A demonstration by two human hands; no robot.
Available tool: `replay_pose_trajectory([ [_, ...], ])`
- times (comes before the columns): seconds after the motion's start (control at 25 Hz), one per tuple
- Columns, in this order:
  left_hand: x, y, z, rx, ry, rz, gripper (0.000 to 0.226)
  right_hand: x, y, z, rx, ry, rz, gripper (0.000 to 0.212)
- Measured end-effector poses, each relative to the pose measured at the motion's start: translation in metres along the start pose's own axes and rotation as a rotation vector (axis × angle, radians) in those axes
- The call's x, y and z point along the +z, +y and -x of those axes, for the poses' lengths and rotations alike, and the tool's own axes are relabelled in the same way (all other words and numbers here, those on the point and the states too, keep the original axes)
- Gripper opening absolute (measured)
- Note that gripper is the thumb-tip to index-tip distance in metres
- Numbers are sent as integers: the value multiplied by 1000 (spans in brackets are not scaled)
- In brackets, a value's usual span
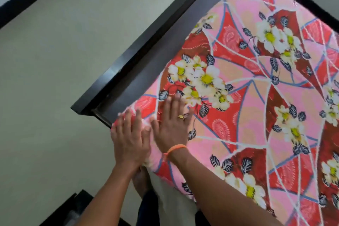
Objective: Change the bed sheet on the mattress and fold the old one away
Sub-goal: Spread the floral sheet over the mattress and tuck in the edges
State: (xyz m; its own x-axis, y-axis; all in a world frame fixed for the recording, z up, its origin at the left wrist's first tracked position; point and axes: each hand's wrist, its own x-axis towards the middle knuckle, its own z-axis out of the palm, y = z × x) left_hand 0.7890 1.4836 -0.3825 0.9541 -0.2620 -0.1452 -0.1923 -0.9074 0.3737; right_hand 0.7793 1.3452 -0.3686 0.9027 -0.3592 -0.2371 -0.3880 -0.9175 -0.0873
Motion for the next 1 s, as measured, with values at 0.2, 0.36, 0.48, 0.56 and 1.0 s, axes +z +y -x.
replay_pose_trajectory([
  [0.2, -40, -42, -39, -107, 13, 139, 41, -22, -64, -30, -486, 29, -145, 52],
  [0.36, -47, 10, -55, -30, -51, 307, 58, -20, -1, -54, 265, 322, -215, 65],
  [0.48, -27, 20, -63, -30, -273, 189, 73, -9, 16, -57, 544, 125, -77, 81],
  [0.56, -23, 8, -77, -131, -368, 204, 64, -9, -10, -66, 323, 40, -20, 79],
  [1.0, -218, 57, -126, -310, -229, 572, 26, -209, -59, -66, 96, 47, -654, 27],
])
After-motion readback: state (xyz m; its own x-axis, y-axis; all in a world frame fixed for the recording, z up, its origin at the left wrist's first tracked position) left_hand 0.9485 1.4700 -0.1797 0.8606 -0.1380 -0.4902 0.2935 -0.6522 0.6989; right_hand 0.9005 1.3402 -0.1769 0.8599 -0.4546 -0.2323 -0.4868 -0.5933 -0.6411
